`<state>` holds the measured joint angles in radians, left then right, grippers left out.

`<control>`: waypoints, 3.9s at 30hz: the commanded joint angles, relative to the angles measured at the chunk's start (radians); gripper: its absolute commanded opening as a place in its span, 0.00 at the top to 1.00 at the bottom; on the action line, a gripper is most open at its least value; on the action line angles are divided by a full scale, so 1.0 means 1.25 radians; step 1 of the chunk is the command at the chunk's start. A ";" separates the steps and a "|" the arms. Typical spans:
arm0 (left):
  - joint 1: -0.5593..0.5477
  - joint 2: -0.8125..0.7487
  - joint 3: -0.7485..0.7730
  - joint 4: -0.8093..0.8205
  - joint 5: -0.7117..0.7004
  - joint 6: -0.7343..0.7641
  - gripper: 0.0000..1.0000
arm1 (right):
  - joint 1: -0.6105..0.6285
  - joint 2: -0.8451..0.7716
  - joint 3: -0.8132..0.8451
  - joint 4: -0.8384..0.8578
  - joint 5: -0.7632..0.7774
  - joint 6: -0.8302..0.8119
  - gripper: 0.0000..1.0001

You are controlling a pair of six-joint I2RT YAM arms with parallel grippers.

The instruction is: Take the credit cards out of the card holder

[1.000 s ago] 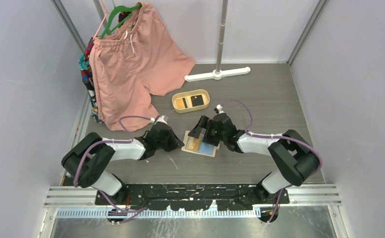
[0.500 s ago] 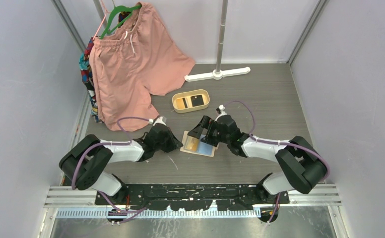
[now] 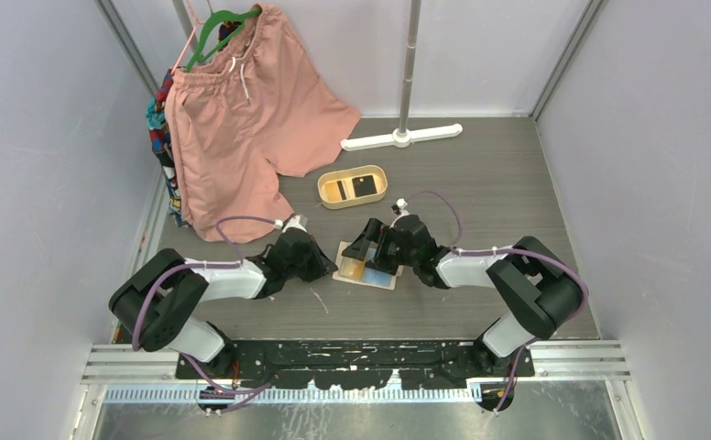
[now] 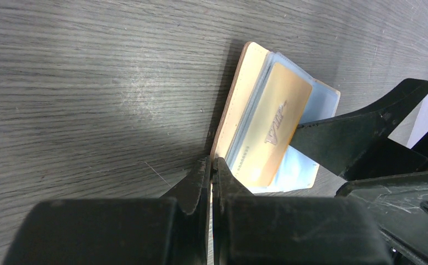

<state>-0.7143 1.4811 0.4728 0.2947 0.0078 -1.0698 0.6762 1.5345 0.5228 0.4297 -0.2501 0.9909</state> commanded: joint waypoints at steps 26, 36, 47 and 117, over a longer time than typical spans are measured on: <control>-0.003 0.003 -0.015 -0.020 -0.033 0.003 1.00 | 0.018 0.116 -0.065 0.500 -0.116 0.114 0.03; -0.003 -0.001 -0.017 -0.023 -0.033 0.003 1.00 | 0.036 0.328 -0.052 0.738 -0.124 0.213 0.06; -0.003 -0.018 -0.021 -0.038 -0.043 0.004 1.00 | 0.050 0.259 -0.057 0.641 -0.126 0.191 0.13; -0.003 -0.016 -0.028 -0.021 -0.053 0.008 1.00 | -0.196 0.276 0.893 -0.900 -0.283 -0.501 0.99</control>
<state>-0.7151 1.4666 0.4557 0.3054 -0.0330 -1.0748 0.4278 1.7290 1.3525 -0.4507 -0.5072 0.4950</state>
